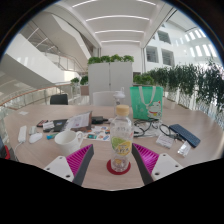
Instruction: Pour water
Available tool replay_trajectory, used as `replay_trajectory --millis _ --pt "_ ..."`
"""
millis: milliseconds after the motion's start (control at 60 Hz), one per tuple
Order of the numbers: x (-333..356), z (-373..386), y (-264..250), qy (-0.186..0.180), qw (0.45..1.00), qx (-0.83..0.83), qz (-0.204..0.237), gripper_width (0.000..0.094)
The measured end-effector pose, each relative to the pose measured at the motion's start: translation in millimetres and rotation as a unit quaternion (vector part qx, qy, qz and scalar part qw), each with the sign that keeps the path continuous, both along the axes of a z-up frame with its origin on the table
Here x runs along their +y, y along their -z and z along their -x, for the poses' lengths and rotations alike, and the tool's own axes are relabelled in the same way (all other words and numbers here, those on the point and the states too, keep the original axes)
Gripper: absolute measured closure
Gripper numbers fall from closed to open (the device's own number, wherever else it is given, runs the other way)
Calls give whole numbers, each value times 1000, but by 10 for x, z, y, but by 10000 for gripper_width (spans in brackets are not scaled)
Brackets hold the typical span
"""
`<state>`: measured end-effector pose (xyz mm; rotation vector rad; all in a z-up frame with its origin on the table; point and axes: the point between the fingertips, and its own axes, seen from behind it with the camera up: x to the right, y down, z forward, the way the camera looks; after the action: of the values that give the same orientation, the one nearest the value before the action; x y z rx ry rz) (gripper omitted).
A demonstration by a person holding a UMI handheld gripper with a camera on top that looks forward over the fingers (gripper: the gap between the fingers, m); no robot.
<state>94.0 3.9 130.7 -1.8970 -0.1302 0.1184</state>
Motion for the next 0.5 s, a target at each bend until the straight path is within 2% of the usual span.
replay_trajectory --millis 333,500 --pt "-1604 645 -1077 49 999 6 -9 93" --pt "-2206 842 -1466 64 998 16 2 95"
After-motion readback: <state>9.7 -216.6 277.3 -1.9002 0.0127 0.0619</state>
